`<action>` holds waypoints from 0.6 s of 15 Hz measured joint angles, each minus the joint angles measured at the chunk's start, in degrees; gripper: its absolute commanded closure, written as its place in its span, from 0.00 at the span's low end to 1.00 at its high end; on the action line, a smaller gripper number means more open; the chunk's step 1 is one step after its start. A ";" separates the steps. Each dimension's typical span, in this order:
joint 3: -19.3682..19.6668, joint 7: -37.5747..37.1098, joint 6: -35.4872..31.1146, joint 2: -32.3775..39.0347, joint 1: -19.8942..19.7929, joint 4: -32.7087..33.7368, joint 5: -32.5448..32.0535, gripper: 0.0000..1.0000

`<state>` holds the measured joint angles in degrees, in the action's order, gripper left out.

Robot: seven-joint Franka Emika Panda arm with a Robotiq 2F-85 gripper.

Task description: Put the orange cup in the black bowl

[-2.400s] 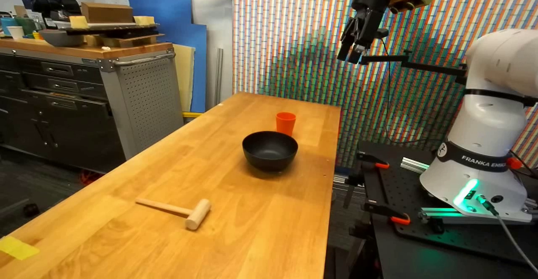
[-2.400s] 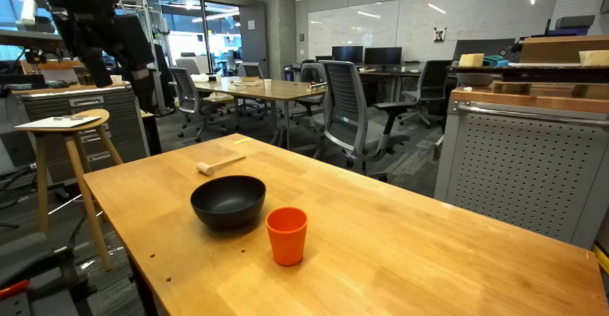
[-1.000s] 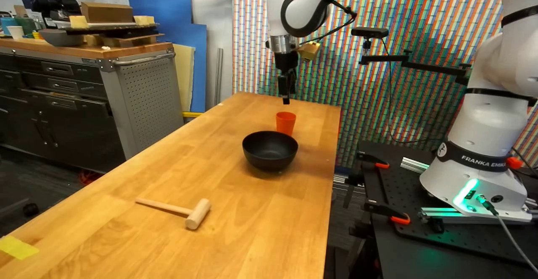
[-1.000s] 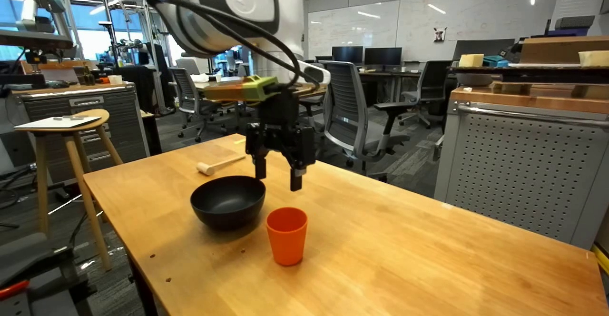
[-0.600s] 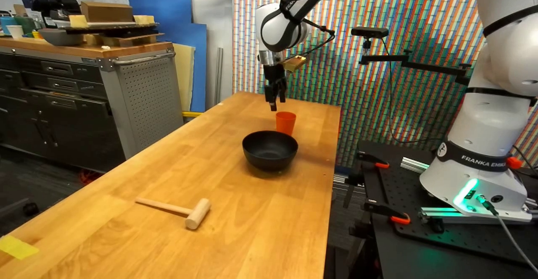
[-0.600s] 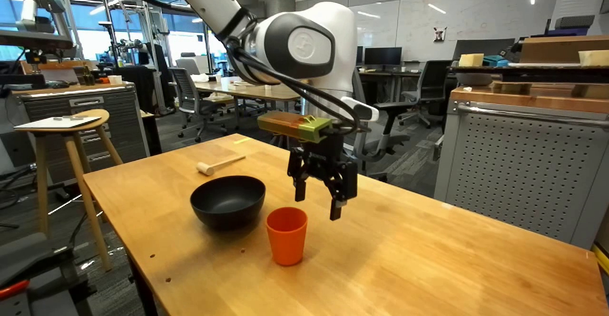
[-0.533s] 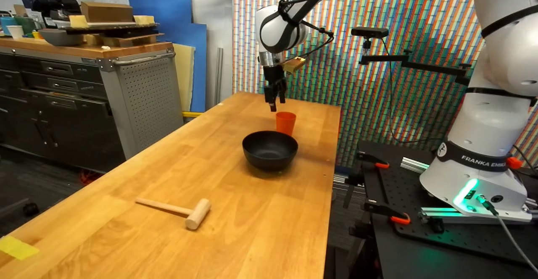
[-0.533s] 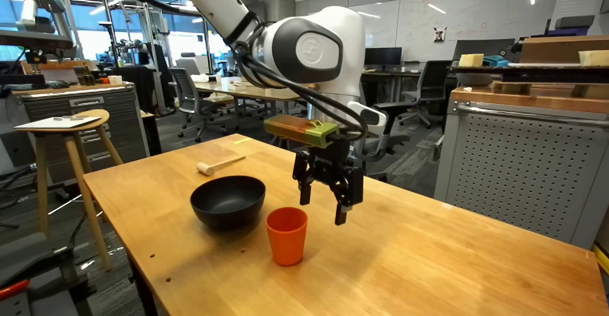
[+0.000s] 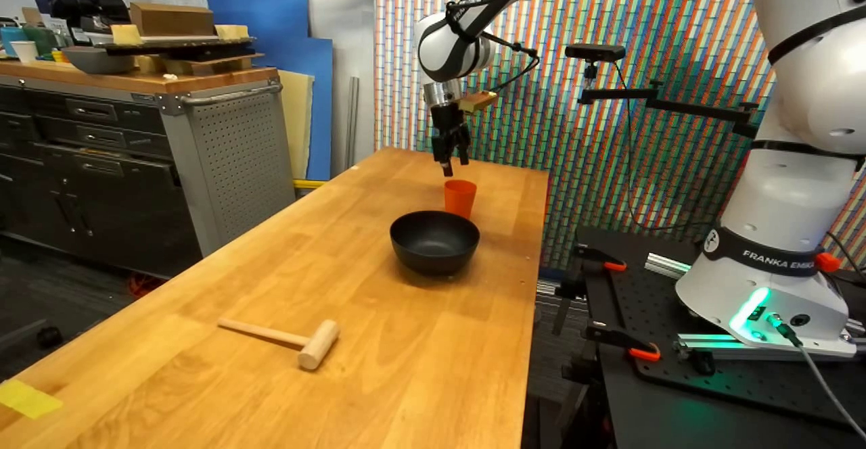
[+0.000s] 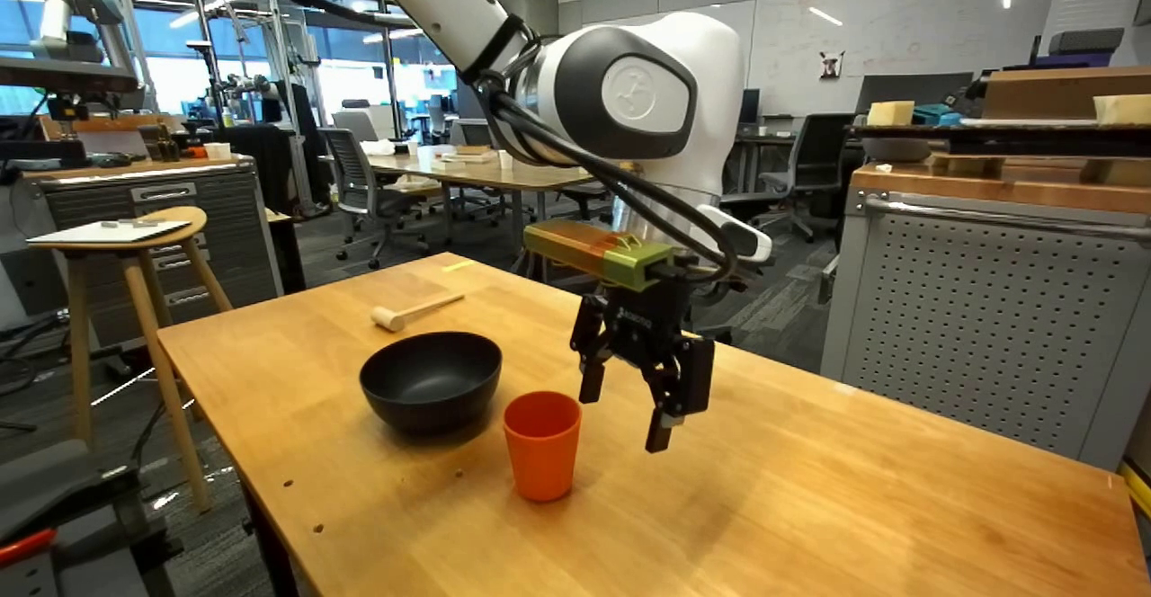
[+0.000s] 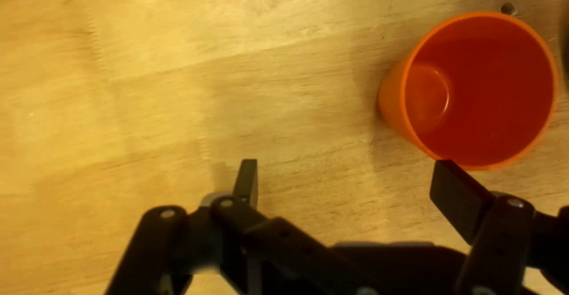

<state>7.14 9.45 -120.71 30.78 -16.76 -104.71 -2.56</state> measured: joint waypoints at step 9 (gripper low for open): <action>-0.04 0.02 3.80 -0.24 -0.11 -1.65 2.70 0.30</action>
<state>7.10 9.47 -116.91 30.54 -16.87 -106.36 0.14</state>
